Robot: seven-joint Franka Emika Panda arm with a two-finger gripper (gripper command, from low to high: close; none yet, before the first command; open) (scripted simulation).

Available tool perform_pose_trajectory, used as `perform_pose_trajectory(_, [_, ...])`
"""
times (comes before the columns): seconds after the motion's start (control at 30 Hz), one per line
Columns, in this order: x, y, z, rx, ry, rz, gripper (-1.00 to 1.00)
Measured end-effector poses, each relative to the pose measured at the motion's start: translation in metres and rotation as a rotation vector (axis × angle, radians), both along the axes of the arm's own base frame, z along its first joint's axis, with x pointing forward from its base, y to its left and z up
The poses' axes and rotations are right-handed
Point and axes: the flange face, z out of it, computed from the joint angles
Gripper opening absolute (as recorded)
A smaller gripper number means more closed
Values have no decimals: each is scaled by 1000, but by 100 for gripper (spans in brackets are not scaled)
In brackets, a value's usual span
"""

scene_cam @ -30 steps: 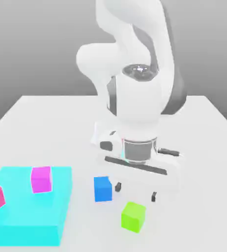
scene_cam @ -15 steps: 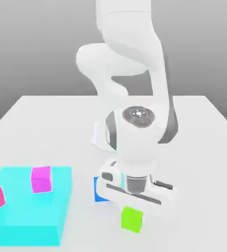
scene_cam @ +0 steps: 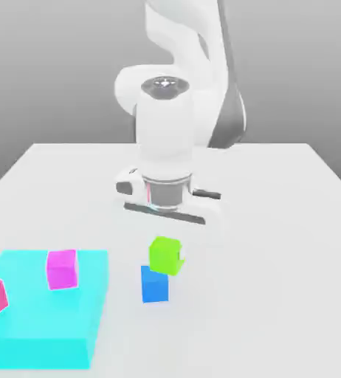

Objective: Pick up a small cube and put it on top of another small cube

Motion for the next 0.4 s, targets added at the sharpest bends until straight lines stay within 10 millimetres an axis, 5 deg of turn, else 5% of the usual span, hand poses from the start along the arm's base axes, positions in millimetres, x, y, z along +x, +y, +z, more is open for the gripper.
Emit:
perform_pose_trajectory(0.3, [-14, -9, -52, -6, 1, 15, -100])
perform_pose_trajectory(0.33, [-15, -9, -59, -5, 0, 15, 100])
perform_pose_trajectory(0.4, [-15, -9, -59, -5, 0, 15, 100])
